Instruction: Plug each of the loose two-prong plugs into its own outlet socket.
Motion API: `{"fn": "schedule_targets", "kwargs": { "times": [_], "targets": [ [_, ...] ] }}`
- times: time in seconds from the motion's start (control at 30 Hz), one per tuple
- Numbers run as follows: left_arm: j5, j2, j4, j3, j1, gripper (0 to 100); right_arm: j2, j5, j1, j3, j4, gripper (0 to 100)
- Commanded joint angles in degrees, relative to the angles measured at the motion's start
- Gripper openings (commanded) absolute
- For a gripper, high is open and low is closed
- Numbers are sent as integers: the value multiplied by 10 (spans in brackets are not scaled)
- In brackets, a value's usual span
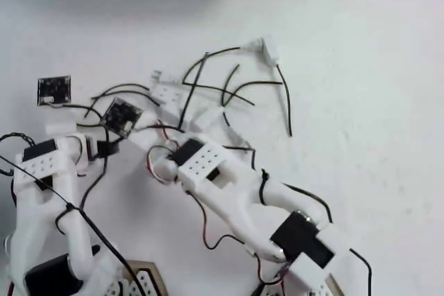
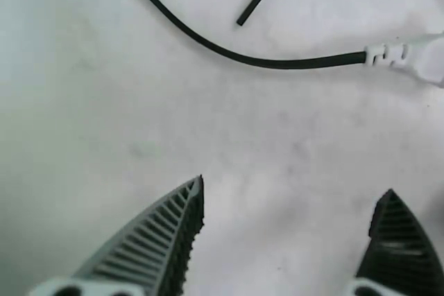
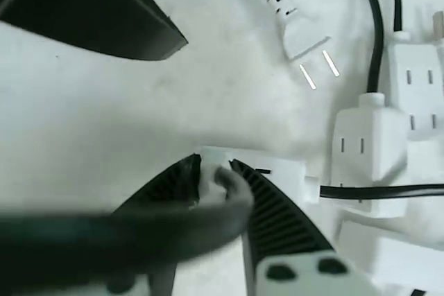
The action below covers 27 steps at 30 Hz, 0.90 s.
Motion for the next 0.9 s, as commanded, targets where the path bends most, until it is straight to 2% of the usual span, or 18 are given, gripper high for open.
{"fn": "schedule_targets", "kwargs": {
  "times": [0.0,0.17,0.3,0.47,0.63,0.87],
  "targets": [
    [2,-22,-11,-1,-6,369,17,19,-4,3,1,17],
    [2,-22,-11,-1,-6,369,19,20,6,11,2,17],
    [2,-22,-11,-1,-6,369,20,62,7,32,-2,17],
    [1,-22,-11,0,-6,369,-4,65,8,41,4,17],
    [1,-22,-35,14,-6,369,-82,64,29,55,66,17],
    [1,-22,-39,16,-6,369,-182,64,99,116,132,17]
  ]
}}
